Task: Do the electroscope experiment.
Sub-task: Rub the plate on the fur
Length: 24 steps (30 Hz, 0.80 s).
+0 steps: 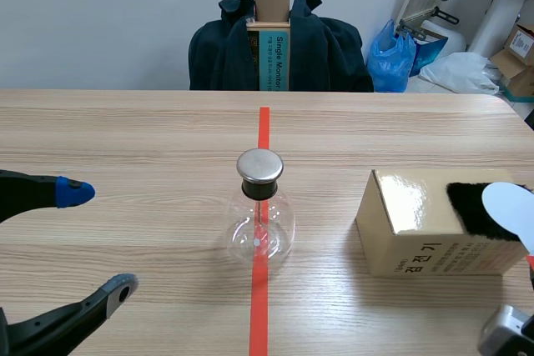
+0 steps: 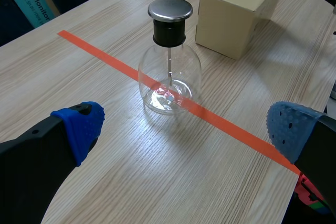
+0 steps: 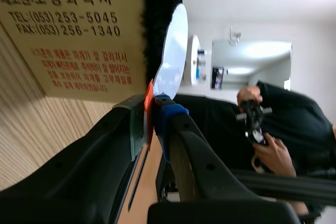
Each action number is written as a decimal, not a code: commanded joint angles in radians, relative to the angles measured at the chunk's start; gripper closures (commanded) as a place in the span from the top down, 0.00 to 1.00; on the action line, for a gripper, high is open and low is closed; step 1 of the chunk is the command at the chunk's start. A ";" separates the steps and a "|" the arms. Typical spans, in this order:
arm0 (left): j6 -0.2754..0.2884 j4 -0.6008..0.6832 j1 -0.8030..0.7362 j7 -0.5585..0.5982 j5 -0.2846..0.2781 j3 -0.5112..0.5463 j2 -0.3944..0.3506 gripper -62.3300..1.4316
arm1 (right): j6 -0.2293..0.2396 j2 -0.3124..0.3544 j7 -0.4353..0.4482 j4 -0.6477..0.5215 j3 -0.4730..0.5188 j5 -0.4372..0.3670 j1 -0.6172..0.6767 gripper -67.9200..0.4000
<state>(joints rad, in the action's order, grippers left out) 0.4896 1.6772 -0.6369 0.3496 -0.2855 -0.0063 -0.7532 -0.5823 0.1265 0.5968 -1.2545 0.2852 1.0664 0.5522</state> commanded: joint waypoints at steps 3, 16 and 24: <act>-0.001 0.003 0.002 0.017 -0.009 -0.003 0.007 1.00 | 0.044 -0.003 0.089 -0.010 -0.024 0.005 -0.002 0.02; -0.001 0.002 0.002 0.017 -0.009 -0.003 0.007 1.00 | 0.083 -0.004 -0.140 -0.010 -0.035 0.004 -0.001 0.02; -0.001 0.002 0.002 0.016 -0.009 -0.003 0.007 1.00 | 0.074 -0.002 -0.053 -0.010 -0.042 0.004 -0.001 0.02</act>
<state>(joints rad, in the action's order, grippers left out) 0.4896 1.6768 -0.6369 0.3496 -0.2855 -0.0063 -0.7532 -0.5167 0.1184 0.5812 -1.2568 0.2413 1.0660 0.5514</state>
